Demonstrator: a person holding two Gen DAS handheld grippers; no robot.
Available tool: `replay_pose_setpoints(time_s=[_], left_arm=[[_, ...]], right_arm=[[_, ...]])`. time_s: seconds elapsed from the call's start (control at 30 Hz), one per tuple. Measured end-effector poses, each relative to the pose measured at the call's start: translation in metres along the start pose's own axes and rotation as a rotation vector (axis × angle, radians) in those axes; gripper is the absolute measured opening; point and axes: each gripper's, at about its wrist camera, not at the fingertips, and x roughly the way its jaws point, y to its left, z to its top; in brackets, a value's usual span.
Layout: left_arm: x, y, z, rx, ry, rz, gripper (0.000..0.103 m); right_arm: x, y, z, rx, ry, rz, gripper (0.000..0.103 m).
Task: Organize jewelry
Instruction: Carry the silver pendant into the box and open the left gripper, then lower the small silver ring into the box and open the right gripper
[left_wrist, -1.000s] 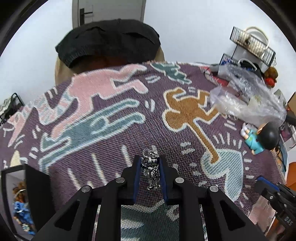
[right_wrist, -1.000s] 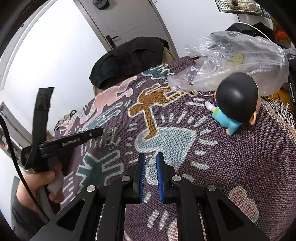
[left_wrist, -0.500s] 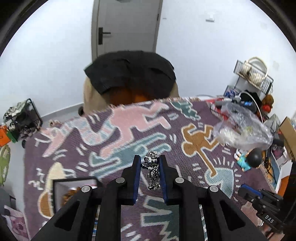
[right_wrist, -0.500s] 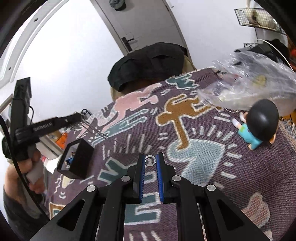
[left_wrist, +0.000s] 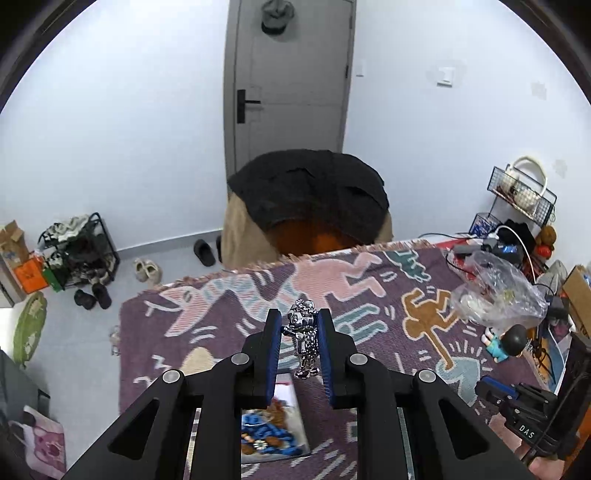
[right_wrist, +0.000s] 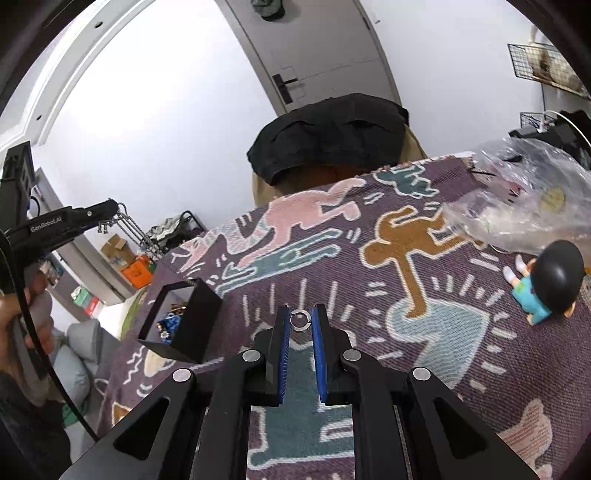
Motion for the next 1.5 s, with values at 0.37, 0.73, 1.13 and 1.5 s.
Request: replay_pose_setpoints(time_s=[0.37,0.73,1.13,1.5], left_arm=[[0.012,0.026,-0.019,-0.034,0.03,-0.005,0.02],[0.043,0.042,-0.054,-0.078,0.107,-0.104,0.059],[0.02,0.097,-0.08,-0.19,0.042,-0.021,0.084],[-0.006,0.139,-0.106,-0.288,-0.015,0.006,0.084]], right_arm=[[0.011,0.021,-0.001,-0.037,0.021,0.012,0.013],[0.029,0.042,0.003,-0.071,0.049,0.029,0.013],[0.063,0.108,0.019,-0.152,0.085,0.136,0.013],[0.107,0.152,0.016,-0.177,0.178,0.228,0.013]])
